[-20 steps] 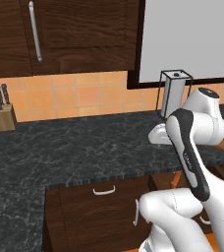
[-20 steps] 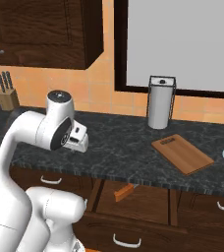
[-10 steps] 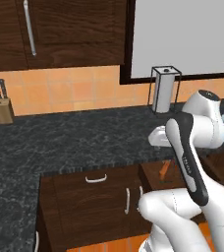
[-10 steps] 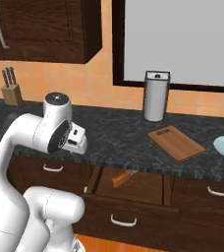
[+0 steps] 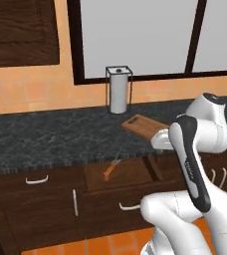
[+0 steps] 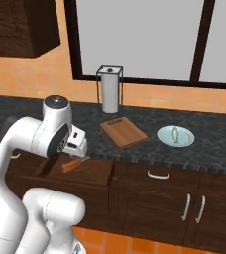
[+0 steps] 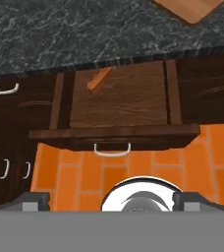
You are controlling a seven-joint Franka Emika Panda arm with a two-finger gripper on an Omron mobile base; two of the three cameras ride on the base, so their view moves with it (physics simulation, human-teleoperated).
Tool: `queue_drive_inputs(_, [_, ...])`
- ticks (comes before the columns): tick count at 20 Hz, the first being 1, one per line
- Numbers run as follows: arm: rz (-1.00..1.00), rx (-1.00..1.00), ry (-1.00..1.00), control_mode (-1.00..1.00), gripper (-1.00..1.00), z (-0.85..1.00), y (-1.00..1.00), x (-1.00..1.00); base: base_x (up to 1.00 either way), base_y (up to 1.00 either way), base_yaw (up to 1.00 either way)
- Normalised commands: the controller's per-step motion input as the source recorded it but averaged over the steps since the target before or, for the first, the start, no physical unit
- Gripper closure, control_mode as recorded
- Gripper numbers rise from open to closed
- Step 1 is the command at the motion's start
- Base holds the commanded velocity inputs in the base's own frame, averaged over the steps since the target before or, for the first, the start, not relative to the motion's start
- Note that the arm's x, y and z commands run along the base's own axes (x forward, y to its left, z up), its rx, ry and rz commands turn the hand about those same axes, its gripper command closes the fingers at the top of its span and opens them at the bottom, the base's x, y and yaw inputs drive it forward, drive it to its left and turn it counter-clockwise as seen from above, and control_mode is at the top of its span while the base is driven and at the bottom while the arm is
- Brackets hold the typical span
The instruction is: Pick up the knife from the drawer and place it on the cutting board. Then place the meat from the plate to the cutting board.
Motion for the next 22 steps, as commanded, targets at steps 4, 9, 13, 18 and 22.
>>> queue_drive_inputs(4, [0.0,0.0,0.0,1.0,-1.0,0.0,0.0,0.0,0.3,-1.0,0.07])
queue_drive_inputs(9, [0.0,0.0,0.0,1.0,-1.0,0.0,0.0,0.0,0.29,-0.95,0.07])
queue_drive_inputs(13, [0.0,0.0,0.0,1.0,-1.0,0.0,0.0,0.0,0.28,-0.28,0.08])
queue_drive_inputs(18, [0.0,0.0,0.0,1.0,-1.0,0.0,0.0,0.0,0.37,-0.34,0.08])
queue_drive_inputs(22, [0.0,0.0,0.0,1.0,-1.0,0.0,0.0,0.0,0.14,-0.51,0.02])
